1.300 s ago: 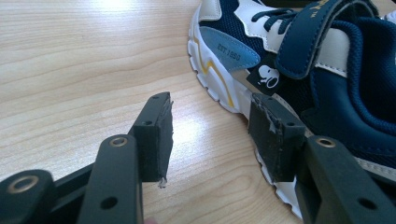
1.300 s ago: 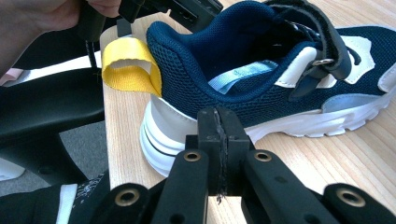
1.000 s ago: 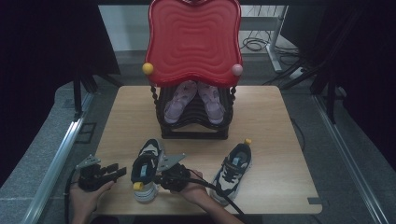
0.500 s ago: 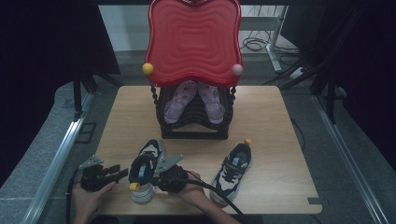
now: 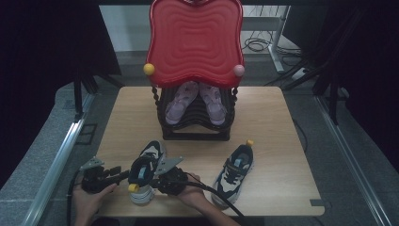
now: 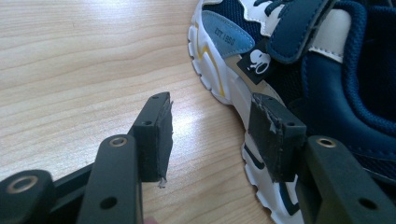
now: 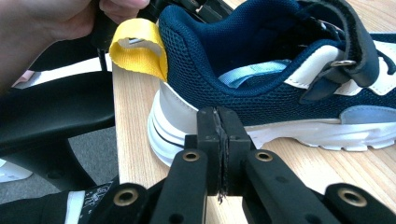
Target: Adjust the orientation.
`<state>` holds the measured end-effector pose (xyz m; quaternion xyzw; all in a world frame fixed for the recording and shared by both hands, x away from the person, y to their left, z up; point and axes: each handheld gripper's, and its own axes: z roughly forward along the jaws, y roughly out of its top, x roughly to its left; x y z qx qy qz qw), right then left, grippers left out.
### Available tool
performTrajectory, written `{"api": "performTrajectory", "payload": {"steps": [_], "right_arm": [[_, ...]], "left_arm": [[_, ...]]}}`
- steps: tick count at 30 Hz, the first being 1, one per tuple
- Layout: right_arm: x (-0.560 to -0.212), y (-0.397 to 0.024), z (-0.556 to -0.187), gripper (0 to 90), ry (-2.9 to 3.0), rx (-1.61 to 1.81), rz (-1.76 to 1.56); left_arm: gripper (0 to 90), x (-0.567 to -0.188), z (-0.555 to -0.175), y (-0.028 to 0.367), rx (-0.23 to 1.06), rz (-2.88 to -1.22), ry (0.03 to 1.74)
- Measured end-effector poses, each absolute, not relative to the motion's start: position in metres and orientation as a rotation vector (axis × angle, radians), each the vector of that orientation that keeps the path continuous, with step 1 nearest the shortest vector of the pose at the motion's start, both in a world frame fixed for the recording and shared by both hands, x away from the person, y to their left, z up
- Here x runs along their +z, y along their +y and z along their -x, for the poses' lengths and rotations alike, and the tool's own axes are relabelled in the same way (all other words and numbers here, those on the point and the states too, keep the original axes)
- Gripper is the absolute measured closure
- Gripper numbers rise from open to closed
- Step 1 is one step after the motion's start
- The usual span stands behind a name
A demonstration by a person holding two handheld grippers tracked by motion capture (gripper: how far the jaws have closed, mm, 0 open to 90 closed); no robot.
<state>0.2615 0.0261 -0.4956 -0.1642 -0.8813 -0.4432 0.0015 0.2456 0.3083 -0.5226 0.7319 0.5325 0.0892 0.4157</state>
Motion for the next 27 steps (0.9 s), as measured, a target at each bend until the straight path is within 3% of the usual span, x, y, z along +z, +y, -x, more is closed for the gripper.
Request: {"api": "performTrajectory", "payload": {"steps": [27], "right_arm": [[-0.498, 0.010, -0.258, 87.4, -2.773, -1.396, 0.549]], "left_arm": [[48.1, -0.526, -0.247, 0.309, 0.197, -1.851, 1.346]]}}
